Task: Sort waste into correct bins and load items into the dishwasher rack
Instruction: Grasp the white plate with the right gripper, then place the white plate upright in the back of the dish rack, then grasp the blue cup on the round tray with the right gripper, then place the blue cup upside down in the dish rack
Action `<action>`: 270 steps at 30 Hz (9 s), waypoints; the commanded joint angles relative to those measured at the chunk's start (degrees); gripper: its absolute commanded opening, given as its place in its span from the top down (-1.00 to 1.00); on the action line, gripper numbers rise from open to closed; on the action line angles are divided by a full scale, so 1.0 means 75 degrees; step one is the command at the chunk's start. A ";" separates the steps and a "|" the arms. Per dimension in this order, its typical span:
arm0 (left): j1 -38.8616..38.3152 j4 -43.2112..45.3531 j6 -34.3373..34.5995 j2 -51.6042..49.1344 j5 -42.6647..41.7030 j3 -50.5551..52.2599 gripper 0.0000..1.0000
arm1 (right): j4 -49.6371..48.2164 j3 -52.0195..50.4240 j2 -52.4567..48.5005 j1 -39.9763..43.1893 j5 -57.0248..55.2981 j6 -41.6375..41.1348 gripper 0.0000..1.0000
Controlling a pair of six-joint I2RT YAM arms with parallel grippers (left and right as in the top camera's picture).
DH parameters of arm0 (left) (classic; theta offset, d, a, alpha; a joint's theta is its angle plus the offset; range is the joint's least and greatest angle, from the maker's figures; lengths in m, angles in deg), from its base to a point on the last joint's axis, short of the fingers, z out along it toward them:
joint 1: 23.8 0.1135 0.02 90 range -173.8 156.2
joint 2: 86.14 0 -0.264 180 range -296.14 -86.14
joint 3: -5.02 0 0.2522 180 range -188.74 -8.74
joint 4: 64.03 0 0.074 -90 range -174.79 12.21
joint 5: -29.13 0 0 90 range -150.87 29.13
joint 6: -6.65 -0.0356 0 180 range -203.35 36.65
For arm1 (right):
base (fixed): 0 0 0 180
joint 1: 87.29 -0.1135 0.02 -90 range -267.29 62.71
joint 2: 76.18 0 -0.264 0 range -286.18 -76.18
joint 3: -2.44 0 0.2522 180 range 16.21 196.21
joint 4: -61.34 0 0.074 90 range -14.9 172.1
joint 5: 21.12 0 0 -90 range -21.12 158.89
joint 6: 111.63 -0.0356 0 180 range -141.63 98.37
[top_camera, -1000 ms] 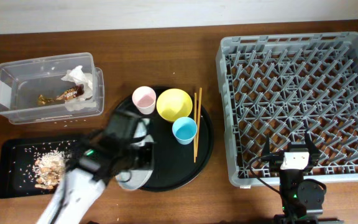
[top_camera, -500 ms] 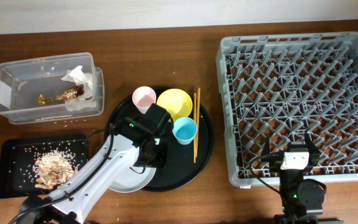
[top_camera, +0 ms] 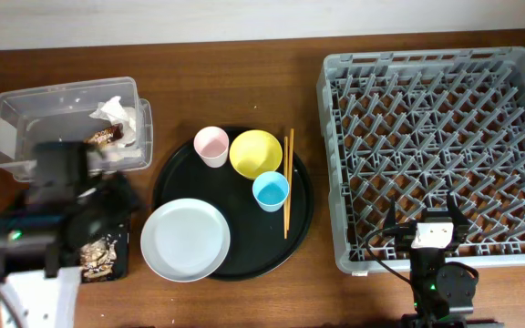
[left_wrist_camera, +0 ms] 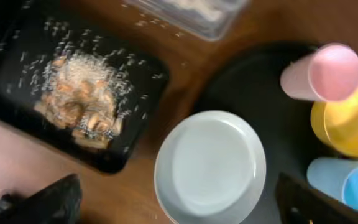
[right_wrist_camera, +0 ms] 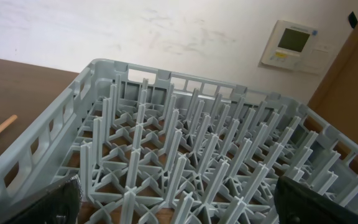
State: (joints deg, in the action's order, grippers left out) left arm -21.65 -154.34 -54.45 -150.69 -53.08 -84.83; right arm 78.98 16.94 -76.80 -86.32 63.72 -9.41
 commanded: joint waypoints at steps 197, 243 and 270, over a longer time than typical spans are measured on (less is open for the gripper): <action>0.1909 -0.0580 0.0052 0.0402 -0.0119 -0.0119 -0.98 | 0.1463 0.9299 -1.3202 -0.3730 -0.7210 -0.3687 -0.46; 0.1909 -0.0577 0.0052 0.0405 -0.0119 -0.0119 -0.98 | 0.6773 1.1864 -1.4965 -0.6035 0.0259 -0.6301 0.88; 0.1909 -0.0577 0.0052 0.0405 -0.0119 -0.0119 -0.99 | 1.0369 1.1983 -1.3012 0.2055 0.8874 0.0548 0.92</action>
State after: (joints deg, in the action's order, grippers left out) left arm -7.64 -158.73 -54.34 -147.96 -53.82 -84.83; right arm 158.61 113.90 -174.39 -74.71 113.81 -14.06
